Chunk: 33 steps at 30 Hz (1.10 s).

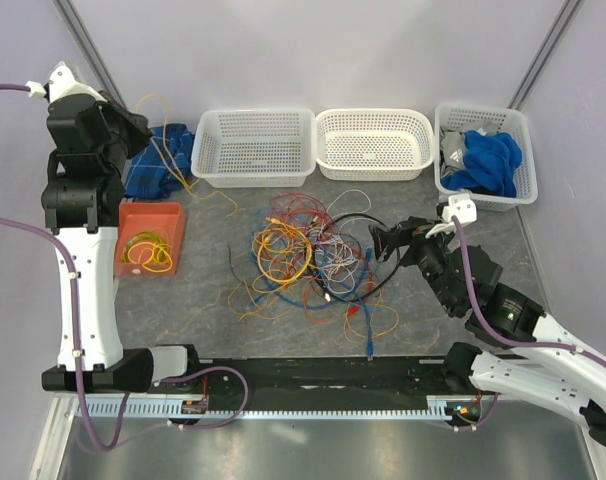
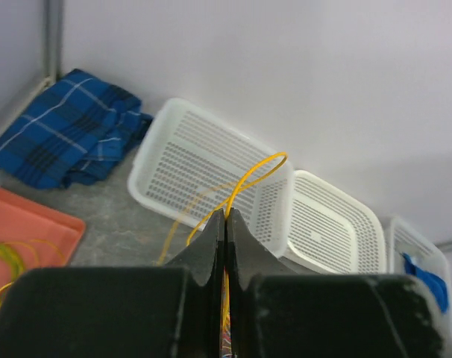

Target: Untangle the cables

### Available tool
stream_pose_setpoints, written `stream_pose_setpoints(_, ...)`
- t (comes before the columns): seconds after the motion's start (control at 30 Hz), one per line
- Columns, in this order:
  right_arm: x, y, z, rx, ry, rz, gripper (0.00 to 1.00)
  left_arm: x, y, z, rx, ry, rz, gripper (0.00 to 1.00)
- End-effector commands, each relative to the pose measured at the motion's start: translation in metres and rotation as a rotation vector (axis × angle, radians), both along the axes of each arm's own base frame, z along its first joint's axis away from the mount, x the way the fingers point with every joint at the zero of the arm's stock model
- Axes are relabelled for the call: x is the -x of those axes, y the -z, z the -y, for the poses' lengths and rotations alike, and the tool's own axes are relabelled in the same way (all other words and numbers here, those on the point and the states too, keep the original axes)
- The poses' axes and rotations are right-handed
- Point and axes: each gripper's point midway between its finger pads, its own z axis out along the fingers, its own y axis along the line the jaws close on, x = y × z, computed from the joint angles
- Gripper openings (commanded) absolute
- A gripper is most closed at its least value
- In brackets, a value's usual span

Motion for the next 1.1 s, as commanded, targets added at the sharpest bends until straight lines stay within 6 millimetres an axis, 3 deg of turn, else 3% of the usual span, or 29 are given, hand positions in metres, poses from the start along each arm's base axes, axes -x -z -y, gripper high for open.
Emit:
stream_pose_setpoints(0.0,0.002,-0.002,-0.005,-0.029,-0.025,0.014,0.98,-0.005,0.044,-0.047,0.026,-0.213,-0.152,0.02)
stream_pose_setpoints(0.13,0.003,0.005,-0.009,-0.035,-0.045,0.002,0.98,0.001,0.06,-0.076,0.049,-0.353,-0.186,0.02)
stream_pose_setpoints(0.4,0.004,0.017,-0.025,-0.025,-0.1,-0.032,0.98,0.013,0.06,-0.117,0.063,-0.569,-0.2,0.02)
stream_pose_setpoints(0.83,0.006,0.055,-0.047,-0.024,-0.167,-0.107,0.98,0.008,0.098,-0.145,0.094,-0.707,-0.311,0.02)
stream_pose_setpoints(0.93,0.005,0.063,-0.052,-0.016,-0.178,-0.121,0.98,0.009,0.112,-0.149,0.098,-0.725,-0.342,0.02)
stream_pose_setpoints(1.07,0.006,0.07,-0.058,-0.015,-0.198,-0.133,0.98,0.014,0.145,-0.158,0.111,-0.766,-0.412,0.02)
